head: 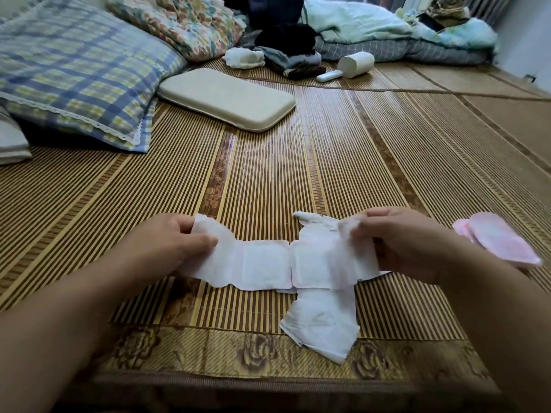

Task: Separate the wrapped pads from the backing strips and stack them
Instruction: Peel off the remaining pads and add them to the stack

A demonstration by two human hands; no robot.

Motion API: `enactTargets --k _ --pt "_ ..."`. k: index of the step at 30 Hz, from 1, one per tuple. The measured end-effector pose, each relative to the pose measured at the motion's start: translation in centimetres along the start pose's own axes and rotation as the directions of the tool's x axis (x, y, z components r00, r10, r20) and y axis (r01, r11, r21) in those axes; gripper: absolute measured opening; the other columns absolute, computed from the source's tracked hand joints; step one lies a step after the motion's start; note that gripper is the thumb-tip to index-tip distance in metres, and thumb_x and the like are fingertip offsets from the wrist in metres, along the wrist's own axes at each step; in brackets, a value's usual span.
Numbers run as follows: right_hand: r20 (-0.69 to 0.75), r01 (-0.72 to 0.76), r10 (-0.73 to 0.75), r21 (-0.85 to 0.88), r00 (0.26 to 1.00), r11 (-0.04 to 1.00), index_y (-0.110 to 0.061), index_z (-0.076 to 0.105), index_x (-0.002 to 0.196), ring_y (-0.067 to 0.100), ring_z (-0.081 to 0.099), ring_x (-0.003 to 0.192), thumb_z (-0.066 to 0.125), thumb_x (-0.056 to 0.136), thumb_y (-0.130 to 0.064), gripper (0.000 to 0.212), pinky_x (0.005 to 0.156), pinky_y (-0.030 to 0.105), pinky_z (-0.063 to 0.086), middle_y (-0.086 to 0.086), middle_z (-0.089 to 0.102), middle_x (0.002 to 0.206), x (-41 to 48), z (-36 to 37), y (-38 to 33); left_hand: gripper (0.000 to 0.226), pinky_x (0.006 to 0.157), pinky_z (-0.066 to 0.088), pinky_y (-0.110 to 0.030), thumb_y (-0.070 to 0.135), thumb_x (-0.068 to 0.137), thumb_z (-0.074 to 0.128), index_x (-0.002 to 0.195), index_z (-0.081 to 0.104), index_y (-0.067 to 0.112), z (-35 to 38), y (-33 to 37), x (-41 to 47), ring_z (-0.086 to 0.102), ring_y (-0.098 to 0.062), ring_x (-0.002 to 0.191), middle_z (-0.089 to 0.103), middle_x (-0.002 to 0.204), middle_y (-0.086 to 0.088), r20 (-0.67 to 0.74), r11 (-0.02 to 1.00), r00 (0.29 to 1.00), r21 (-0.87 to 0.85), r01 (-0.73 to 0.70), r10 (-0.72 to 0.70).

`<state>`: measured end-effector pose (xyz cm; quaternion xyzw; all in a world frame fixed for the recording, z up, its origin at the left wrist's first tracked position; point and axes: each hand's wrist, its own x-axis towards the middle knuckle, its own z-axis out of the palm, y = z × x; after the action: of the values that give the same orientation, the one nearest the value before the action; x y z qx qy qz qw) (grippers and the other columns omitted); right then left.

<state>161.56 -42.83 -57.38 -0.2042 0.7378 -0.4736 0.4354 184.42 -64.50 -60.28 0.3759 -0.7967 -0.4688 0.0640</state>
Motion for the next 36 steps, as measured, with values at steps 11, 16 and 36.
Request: enactTargets --k 11,16,36 --pt "-0.012 -0.038 0.037 -0.132 0.999 0.991 -0.011 0.066 0.098 0.021 0.069 0.07 0.055 0.092 -0.023 0.017 0.069 0.037 0.054 0.012 0.074 0.091 0.5 5.6 0.3 0.061 0.074 0.054 -0.033 0.08 0.053 0.049 0.088 0.069 0.033 4.0 3.3 0.0 0.067 -0.007 0.074 0.072 0.089 0.01 0.297 0.995 0.953 0.066 -0.076 0.053" --pt "-0.136 0.062 -0.109 -0.314 0.985 0.947 -0.017 0.068 0.086 0.015 0.068 0.068 0.064 0.085 -0.015 0.004 0.055 0.028 0.054 0.003 0.072 0.08 0.5 4.3 0.2 0.041 0.066 0.049 -0.029 0.058 0.082 0.053 0.1 0.068 0.025 4.3 2.9 1.1 0.061 -0.008 0.075 0.069 0.09 0.008 0.042 0.935 0.995 0.34 -0.098 0.089" --pt "-0.235 -0.149 -0.083 -0.813 0.968 0.562 -0.013 0.073 0.055 0.019 0.067 0.062 0.077 0.067 -0.041 0.03 0.049 0.025 0.043 0.004 0.072 0.062 1.3 2.5 2.3 0.045 0.084 0.051 -0.038 0.035 0.08 0.068 0.121 0.051 0.026 5.2 2.0 1.4 0.056 -0.021 0.098 0.054 0.121 -0.004 0.015 0.814 1.0 0.58 -0.013 0.006"
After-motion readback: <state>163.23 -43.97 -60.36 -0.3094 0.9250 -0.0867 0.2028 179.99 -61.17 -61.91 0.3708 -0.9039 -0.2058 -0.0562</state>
